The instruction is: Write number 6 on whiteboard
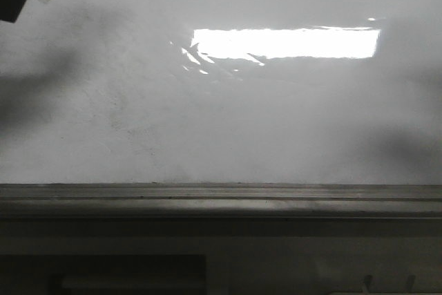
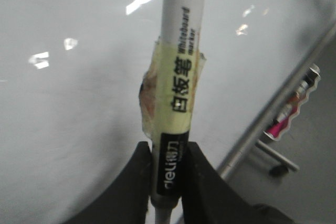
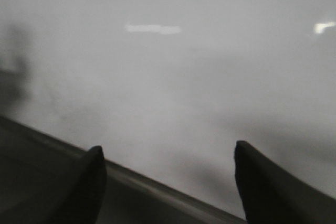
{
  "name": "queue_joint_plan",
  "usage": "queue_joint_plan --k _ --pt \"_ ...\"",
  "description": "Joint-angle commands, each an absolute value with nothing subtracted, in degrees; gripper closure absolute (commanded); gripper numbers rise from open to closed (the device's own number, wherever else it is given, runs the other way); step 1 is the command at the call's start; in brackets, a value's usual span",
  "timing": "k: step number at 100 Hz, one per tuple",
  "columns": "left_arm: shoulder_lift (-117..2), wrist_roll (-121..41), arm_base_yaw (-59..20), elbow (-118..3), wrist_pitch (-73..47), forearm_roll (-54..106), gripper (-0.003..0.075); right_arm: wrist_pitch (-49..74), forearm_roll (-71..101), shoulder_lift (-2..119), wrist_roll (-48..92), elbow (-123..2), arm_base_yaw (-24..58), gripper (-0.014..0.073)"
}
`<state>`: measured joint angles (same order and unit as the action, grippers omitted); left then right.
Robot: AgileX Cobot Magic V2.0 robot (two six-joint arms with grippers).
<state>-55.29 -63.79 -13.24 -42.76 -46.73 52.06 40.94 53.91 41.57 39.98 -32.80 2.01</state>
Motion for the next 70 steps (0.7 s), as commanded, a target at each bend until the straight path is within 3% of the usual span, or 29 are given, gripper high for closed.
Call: queue_joint_plan --k 1,33,70 --pt "-54.41 -63.32 -19.4 -44.7 -46.2 50.08 0.0741 46.77 64.61 46.26 48.3 -37.77 1.94 0.0137" --pt "-57.42 -53.05 -38.54 -44.7 -34.37 38.71 0.0741 67.12 70.34 61.88 52.75 -49.41 2.16 0.0188" --pt "-63.78 -52.84 -44.14 -48.24 -30.65 38.83 0.0741 65.39 64.1 70.22 49.97 -59.61 14.58 0.0188"
